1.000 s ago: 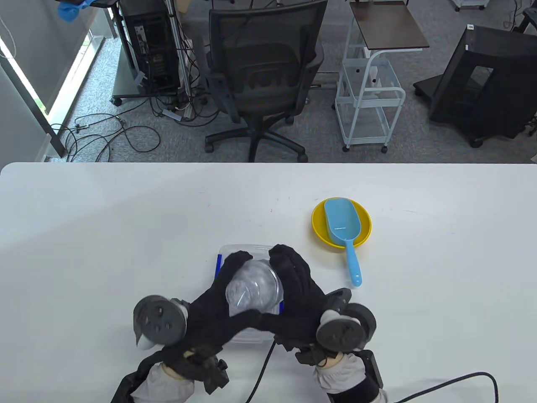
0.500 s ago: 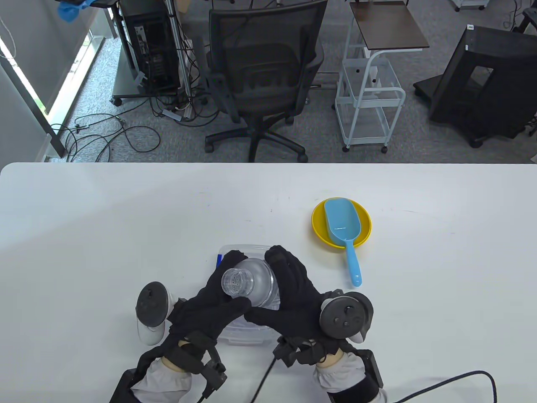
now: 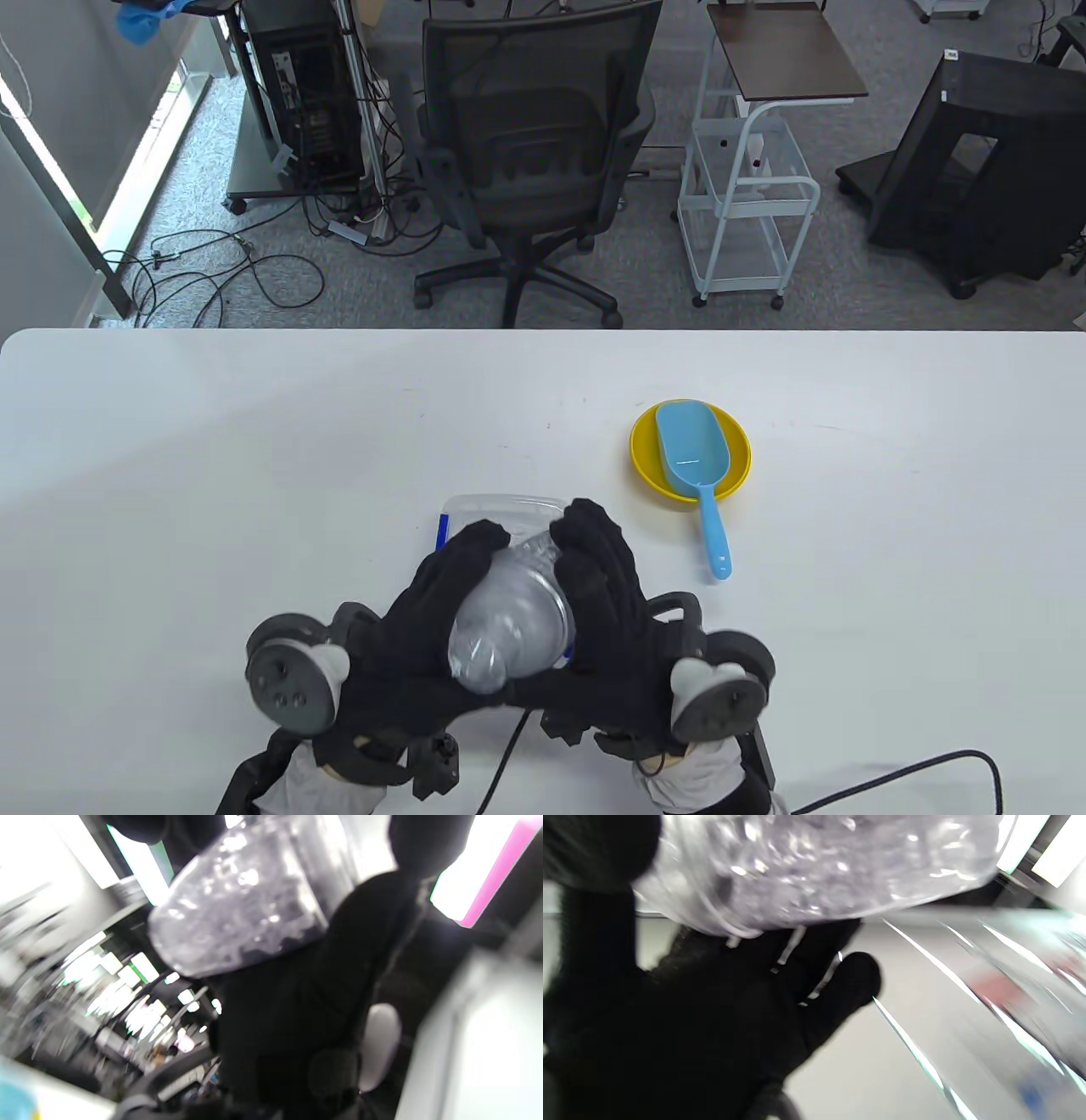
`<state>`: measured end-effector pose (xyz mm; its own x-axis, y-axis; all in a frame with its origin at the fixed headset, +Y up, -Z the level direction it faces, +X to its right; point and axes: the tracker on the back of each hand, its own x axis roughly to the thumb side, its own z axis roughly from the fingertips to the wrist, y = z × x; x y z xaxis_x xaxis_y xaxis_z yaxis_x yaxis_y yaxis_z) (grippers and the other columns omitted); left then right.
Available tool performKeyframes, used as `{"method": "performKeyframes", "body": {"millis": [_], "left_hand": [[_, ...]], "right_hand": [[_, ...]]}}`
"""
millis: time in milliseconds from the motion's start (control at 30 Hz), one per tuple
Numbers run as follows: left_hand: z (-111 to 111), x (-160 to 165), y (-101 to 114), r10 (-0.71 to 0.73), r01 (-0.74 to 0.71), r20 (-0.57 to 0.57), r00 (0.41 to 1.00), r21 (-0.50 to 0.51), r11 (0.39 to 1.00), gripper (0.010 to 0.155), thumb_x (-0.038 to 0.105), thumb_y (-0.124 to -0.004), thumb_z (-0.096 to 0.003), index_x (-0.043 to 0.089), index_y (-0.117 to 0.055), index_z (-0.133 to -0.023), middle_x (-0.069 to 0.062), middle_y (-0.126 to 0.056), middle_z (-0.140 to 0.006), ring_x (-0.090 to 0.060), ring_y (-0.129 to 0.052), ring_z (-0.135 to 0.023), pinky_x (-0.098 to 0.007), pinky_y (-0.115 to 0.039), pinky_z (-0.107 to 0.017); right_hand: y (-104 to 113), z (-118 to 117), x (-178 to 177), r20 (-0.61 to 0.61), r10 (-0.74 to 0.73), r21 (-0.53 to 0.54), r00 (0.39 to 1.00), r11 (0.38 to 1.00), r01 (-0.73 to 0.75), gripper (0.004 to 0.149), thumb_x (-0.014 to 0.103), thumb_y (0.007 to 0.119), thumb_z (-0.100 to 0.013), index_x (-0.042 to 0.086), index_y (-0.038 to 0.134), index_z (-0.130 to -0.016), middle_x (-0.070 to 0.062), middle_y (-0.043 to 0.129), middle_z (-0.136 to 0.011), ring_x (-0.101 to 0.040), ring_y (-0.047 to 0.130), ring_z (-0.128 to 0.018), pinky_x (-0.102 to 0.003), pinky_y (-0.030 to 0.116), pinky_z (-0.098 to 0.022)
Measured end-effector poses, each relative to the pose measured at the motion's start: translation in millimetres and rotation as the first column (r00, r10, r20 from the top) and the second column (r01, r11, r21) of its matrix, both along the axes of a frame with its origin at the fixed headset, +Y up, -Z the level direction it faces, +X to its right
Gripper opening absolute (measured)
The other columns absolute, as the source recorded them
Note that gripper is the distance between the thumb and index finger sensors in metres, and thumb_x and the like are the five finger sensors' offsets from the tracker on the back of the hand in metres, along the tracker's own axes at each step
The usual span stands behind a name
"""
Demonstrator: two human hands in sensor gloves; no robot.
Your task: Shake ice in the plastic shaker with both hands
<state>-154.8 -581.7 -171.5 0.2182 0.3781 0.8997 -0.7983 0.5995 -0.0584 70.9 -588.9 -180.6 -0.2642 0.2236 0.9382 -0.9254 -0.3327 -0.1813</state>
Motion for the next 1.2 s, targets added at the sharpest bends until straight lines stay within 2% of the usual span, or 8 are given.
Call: {"method": "performKeyframes", "body": {"millis": [100,200,433,600,733,933,1100,1200], "left_hand": [[-43,-8,-34,-0.163,0.133,-0.113,0.98,-0.233,0.963,0.087,0.073,-0.047,-0.0682,0.025,-0.002,-0.125,-0.021,-0.034,-0.13,-0.045,-0.063,-0.109,-0.064,-0.07,-0.073],[-62,-9,-77,0.279,-0.084,0.104,0.955,-0.804,0.589,0.086,0.051,-0.074,-0.0718,0.025,-0.013,-0.126,-0.03,-0.023,-0.128,-0.063,-0.042,-0.107,-0.077,-0.049,-0.073],[4,4,-1,-0.061,0.067,-0.084,0.995,0.079,0.995,0.086,0.069,-0.062,-0.059,0.044,-0.007,-0.12,-0.009,-0.024,-0.133,-0.042,-0.042,-0.117,-0.074,-0.047,-0.082],[-61,-11,-78,0.325,-0.14,0.099,0.94,-0.759,0.636,0.083,0.051,-0.078,-0.0693,0.031,-0.021,-0.127,-0.025,-0.027,-0.131,-0.06,-0.042,-0.108,-0.078,-0.046,-0.075],[-53,-12,-60,0.132,-0.106,0.009,0.991,-0.55,0.828,0.085,0.061,-0.069,-0.0689,0.027,-0.018,-0.127,-0.028,-0.034,-0.128,-0.057,-0.054,-0.104,-0.074,-0.058,-0.072],[28,1,14,0.013,-0.007,-0.033,0.999,0.173,0.985,0.085,0.068,-0.067,-0.061,0.042,-0.015,-0.123,-0.011,-0.032,-0.133,-0.044,-0.047,-0.113,-0.073,-0.051,-0.08],[-43,-3,-61,0.359,-0.219,0.129,0.924,-0.591,0.777,0.085,0.048,-0.085,-0.0659,0.033,-0.027,-0.126,-0.021,-0.028,-0.132,-0.059,-0.034,-0.109,-0.079,-0.045,-0.075],[-48,-8,-61,0.19,-0.174,-0.01,0.982,-0.451,0.875,0.087,0.052,-0.084,-0.063,0.027,-0.03,-0.126,-0.026,-0.04,-0.128,-0.061,-0.046,-0.103,-0.076,-0.057,-0.072]], "right_hand": [[-35,-38,2,0.226,0.173,-0.238,0.959,0.964,-0.118,0.094,0.079,0.061,-0.043,0.03,0.016,-0.108,-0.013,0.038,-0.115,-0.049,0.055,-0.099,-0.077,0.069,-0.054],[-52,-60,0,-0.103,0.072,-0.637,0.992,0.761,-0.121,0.094,0.06,0.085,-0.045,0.017,0.032,-0.11,-0.027,0.039,-0.113,-0.064,0.043,-0.096,-0.092,0.045,-0.049],[-6,-2,-4,0.074,0.007,0.058,0.997,0.998,-0.012,0.092,0.067,0.072,-0.034,0.042,0.008,-0.096,-0.001,0.014,-0.114,-0.04,0.021,-0.109,-0.082,0.03,-0.072],[-51,-54,0,-0.08,0.106,-0.609,0.991,0.782,-0.133,0.094,0.064,0.081,-0.046,0.024,0.027,-0.111,-0.022,0.035,-0.116,-0.058,0.042,-0.101,-0.089,0.047,-0.056],[-38,-49,2,-0.086,0.084,-0.59,0.993,0.799,-0.119,0.095,0.059,0.085,-0.045,0.023,0.027,-0.111,-0.023,0.032,-0.116,-0.06,0.037,-0.102,-0.09,0.04,-0.057],[11,20,0,0.014,-0.026,0.122,1.0,0.992,0.024,0.092,0.066,0.073,-0.035,0.041,0.011,-0.098,-0.003,0.018,-0.116,-0.041,0.025,-0.11,-0.081,0.032,-0.073],[-36,-41,2,-0.044,0.16,-0.357,0.986,0.92,-0.165,0.095,0.062,0.08,-0.042,0.029,0.02,-0.108,-0.015,0.032,-0.117,-0.055,0.042,-0.104,-0.087,0.045,-0.061],[-33,-45,4,-0.039,0.215,-0.437,0.976,0.875,-0.21,0.1,0.055,0.09,-0.039,0.025,0.025,-0.109,-0.021,0.037,-0.115,-0.057,0.049,-0.103,-0.082,0.048,-0.066]]}}
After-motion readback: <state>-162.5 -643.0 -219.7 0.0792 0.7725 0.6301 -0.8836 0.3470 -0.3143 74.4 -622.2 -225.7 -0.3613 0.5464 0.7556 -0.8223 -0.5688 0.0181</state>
